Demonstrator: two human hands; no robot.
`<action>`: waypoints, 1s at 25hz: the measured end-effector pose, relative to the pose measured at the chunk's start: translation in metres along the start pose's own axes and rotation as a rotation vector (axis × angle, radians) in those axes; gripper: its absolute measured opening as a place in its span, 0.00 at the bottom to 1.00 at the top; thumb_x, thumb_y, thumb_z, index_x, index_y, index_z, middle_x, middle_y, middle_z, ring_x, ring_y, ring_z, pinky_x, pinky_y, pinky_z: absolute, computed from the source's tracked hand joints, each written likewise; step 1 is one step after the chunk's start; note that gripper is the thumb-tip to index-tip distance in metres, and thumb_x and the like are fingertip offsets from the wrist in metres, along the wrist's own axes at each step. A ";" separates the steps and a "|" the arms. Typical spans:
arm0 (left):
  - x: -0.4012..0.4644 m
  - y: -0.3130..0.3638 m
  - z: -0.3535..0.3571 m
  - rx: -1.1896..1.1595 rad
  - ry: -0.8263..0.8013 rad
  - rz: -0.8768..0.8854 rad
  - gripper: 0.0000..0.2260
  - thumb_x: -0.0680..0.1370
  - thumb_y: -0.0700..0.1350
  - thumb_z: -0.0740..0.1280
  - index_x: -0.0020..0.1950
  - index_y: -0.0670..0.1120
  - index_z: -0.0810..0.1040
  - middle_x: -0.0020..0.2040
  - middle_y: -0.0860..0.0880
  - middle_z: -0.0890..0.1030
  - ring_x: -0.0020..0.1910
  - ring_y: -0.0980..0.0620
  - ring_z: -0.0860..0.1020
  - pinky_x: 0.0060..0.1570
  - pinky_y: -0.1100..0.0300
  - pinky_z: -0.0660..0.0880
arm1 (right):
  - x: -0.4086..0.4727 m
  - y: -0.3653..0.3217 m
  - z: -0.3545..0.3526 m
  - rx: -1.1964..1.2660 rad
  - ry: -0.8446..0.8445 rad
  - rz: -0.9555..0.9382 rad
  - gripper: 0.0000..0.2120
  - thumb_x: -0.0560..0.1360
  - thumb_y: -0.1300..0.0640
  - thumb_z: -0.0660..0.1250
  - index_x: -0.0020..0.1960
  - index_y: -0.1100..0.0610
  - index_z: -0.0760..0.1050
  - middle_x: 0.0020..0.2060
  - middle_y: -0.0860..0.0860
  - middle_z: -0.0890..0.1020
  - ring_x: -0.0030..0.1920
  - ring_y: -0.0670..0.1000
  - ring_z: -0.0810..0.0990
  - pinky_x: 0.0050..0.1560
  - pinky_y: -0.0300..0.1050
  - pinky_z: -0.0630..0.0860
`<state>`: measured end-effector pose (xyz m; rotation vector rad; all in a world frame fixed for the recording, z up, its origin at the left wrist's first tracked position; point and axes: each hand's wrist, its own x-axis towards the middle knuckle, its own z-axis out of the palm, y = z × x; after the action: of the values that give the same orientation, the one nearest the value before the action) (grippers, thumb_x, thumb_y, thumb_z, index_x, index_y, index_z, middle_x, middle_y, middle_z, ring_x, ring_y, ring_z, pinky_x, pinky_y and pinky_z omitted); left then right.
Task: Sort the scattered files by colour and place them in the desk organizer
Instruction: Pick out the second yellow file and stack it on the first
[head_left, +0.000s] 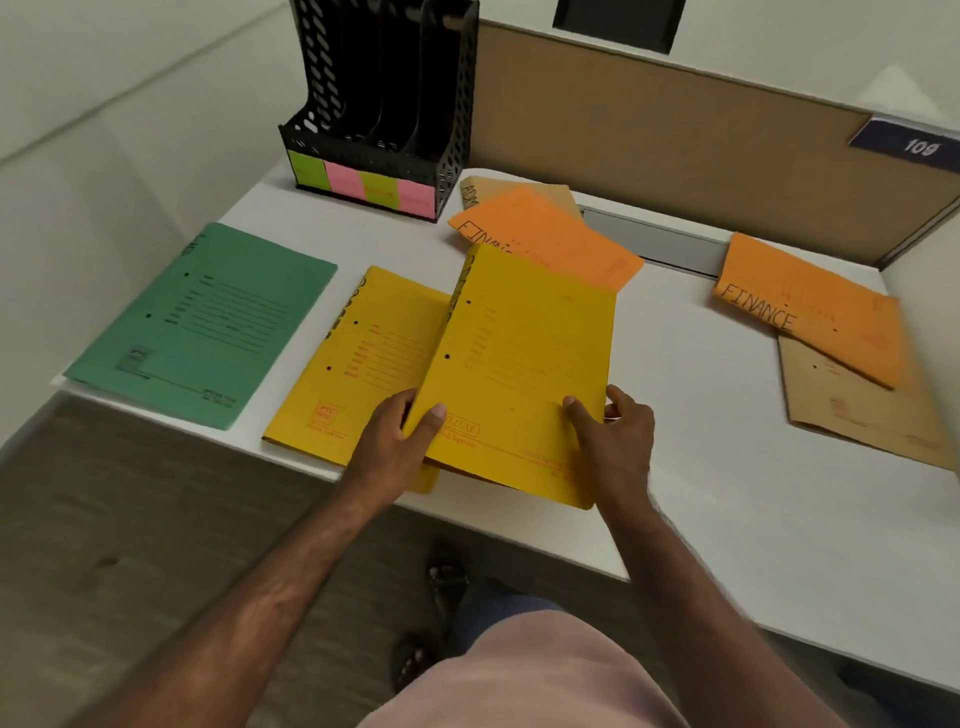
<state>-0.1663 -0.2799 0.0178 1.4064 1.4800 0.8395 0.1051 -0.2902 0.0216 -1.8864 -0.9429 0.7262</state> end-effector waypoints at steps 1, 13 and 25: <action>0.003 -0.004 -0.006 0.001 0.023 -0.012 0.13 0.82 0.60 0.67 0.65 0.61 0.73 0.64 0.56 0.76 0.57 0.63 0.75 0.52 0.70 0.68 | 0.003 -0.002 0.009 0.010 -0.032 -0.006 0.35 0.78 0.42 0.75 0.79 0.55 0.71 0.69 0.56 0.76 0.65 0.57 0.79 0.67 0.58 0.78; 0.049 -0.047 -0.071 0.134 0.160 -0.199 0.27 0.80 0.62 0.66 0.74 0.49 0.74 0.68 0.47 0.77 0.67 0.48 0.75 0.68 0.44 0.75 | 0.031 -0.026 0.114 0.019 -0.191 0.040 0.31 0.80 0.43 0.74 0.78 0.55 0.72 0.65 0.55 0.75 0.62 0.55 0.78 0.62 0.57 0.79; 0.063 -0.074 -0.116 0.325 0.153 -0.122 0.22 0.80 0.61 0.67 0.66 0.47 0.81 0.55 0.48 0.78 0.61 0.46 0.71 0.59 0.47 0.72 | 0.001 -0.029 0.151 -0.060 -0.250 0.093 0.32 0.80 0.42 0.72 0.79 0.55 0.70 0.66 0.55 0.76 0.60 0.55 0.80 0.63 0.60 0.81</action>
<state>-0.2982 -0.2145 -0.0171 1.4916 1.8652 0.6625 -0.0213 -0.2123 -0.0190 -1.9321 -1.0464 1.0181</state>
